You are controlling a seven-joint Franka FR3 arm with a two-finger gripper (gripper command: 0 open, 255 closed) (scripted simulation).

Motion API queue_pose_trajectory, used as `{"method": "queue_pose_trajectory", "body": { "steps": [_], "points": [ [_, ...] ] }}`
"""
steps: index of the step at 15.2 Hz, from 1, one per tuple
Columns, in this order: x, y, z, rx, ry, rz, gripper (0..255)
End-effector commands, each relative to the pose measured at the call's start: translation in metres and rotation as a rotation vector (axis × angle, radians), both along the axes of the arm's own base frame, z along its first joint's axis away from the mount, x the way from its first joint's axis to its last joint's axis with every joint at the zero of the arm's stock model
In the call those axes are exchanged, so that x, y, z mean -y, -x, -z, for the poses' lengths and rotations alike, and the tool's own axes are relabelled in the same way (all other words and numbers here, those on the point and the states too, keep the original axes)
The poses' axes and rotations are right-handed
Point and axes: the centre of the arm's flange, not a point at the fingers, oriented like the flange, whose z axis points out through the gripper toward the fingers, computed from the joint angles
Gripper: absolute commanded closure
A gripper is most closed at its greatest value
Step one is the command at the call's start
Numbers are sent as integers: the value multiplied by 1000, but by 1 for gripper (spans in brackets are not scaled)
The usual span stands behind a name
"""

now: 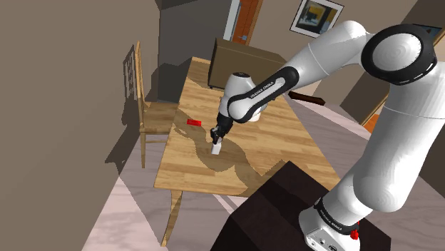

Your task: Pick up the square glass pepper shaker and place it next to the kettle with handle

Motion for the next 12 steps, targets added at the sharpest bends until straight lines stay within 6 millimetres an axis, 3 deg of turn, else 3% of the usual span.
{"method": "queue_pose_trajectory", "body": {
  "steps": [1,4,12],
  "points": [
    [0,0,0,0,0,0,255],
    [0,0,0,0,0,0,255],
    [0,0,-42,0,0,0,255]
  ]
}}
